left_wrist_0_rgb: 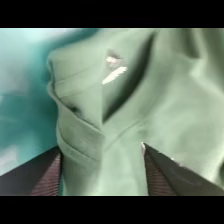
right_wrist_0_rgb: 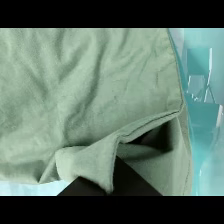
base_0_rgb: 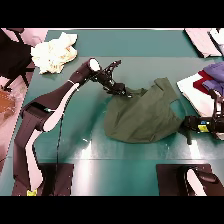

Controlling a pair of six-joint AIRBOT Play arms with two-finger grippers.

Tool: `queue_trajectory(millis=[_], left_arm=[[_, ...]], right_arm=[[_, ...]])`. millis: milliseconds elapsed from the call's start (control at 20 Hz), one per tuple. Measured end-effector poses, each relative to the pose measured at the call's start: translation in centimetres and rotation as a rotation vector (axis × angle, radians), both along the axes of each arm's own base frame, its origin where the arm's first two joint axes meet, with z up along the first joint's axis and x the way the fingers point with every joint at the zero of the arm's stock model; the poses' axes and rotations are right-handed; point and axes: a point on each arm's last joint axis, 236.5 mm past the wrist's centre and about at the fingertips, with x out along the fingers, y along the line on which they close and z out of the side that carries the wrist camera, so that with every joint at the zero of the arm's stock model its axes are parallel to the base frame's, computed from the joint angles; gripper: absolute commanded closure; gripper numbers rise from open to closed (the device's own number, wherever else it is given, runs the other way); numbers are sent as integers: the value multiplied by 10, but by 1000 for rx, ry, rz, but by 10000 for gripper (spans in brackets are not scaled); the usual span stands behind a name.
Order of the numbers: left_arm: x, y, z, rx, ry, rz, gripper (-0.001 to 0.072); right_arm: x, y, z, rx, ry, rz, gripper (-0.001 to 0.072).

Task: Fold the shirts.

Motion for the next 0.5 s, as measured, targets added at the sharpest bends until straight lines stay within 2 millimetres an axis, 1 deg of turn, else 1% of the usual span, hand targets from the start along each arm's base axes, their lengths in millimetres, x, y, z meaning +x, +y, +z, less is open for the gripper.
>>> queue_trajectory(millis=[50,100,150,200,300,350,400,450,500], left_arm=[[-2,-2,1,-9,9,-4,215],[-5,-4,1,-15,16,-11,321],[-7,-4,0,-12,18,-18,530],[-8,-5,-2,-7,18,-23,678],[-4,-1,-5,11,6,-15,683],[5,7,-6,31,-11,6,683],[14,18,-6,58,-17,33,683],[23,35,-4,97,-24,65,683],[34,57,-1,149,-35,101,683]], right_arm=[[0,0,0,0,1,1,691],[0,0,0,0,0,3,692],[1,0,0,-1,-3,2,691],[2,0,0,-2,-5,2,691],[3,-1,0,-3,-9,2,691],[3,-1,0,-4,-10,2,691],[4,-1,0,-5,-13,2,692],[5,-2,1,-6,-20,-1,692],[7,-2,1,-9,-27,-4,692]])
